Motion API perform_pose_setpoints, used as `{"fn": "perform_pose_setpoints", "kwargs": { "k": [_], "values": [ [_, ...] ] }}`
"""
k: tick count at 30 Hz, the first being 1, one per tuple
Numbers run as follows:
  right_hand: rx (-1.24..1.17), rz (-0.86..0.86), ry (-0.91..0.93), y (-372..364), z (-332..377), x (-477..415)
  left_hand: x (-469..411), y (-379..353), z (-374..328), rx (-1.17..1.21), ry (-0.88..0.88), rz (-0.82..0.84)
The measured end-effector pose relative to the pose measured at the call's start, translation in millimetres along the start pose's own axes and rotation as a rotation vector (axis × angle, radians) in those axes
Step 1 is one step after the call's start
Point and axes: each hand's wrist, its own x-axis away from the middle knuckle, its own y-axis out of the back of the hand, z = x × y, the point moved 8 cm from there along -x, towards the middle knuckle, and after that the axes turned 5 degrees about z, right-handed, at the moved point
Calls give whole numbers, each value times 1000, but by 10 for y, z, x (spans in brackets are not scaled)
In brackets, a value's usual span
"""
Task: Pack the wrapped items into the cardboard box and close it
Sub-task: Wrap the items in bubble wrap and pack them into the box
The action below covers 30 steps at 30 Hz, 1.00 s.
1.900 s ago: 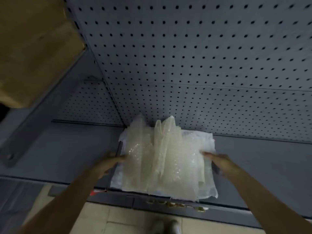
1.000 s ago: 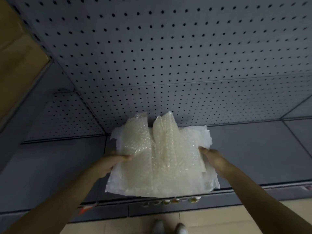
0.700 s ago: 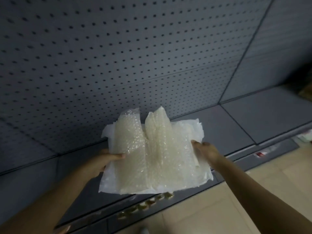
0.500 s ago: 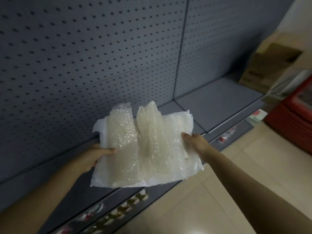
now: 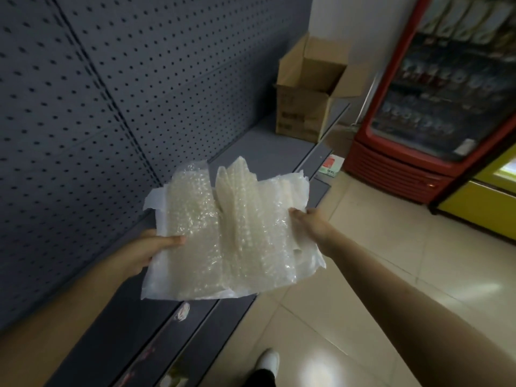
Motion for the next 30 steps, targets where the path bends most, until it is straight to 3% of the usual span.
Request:
{"fn": "perform_pose_setpoints", "kwargs": {
  "k": [11, 25, 30],
  "values": [
    [85, 99, 2, 610, 350, -947, -771, -387, -783, -119, 3, -34],
    [279, 373, 129, 1064, 826, -1991, -1039, -1009, -885, 122, 131, -230],
    [413, 432, 172, 1032, 1102, -2499, -1269, -1132, -988, 174, 103, -301]
  ]
}}
